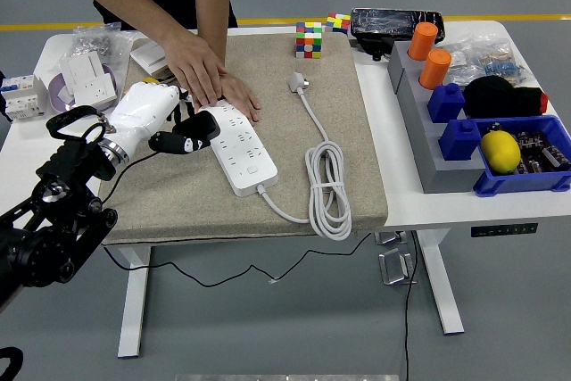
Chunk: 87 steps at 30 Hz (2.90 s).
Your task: Pick up the plug,place it near the board,insert it into the board,press the button
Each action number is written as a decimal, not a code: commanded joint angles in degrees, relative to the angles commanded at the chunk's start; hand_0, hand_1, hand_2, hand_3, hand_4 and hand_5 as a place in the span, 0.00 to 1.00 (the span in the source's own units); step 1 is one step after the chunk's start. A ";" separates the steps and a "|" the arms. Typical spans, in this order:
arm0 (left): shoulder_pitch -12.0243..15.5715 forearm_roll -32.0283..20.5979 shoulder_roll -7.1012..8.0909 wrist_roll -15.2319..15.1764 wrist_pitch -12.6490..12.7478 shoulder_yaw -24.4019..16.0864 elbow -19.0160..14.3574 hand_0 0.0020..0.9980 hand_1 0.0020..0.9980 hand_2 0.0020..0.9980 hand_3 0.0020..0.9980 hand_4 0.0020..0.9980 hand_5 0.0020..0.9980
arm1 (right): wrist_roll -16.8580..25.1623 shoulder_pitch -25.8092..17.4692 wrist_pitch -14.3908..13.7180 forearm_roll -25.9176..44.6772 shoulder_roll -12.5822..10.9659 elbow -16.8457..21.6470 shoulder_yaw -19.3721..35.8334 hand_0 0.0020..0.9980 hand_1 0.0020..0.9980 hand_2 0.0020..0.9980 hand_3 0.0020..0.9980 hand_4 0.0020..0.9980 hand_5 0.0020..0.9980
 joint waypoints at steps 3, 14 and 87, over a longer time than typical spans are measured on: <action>-1.59 0.00 0.50 -0.33 0.84 3.31 -0.19 0.49 0.34 0.30 0.38 0.42 0.01 | -0.02 0.10 -0.01 -0.03 -0.03 0.01 -0.01 0.83 0.81 0.80 0.81 1.00 1.00; -4.54 0.00 -2.15 -0.98 0.94 5.65 4.07 0.49 0.35 0.30 0.38 0.40 0.02 | 0.02 0.54 -0.11 -0.36 0.01 0.11 0.07 0.82 0.81 0.80 0.81 1.00 1.00; -4.56 0.00 -3.63 -0.70 0.42 5.13 12.75 0.49 0.36 0.30 0.37 0.38 0.04 | 0.00 1.00 -0.56 -0.33 -0.41 0.23 0.18 0.82 0.81 0.79 0.81 1.00 1.00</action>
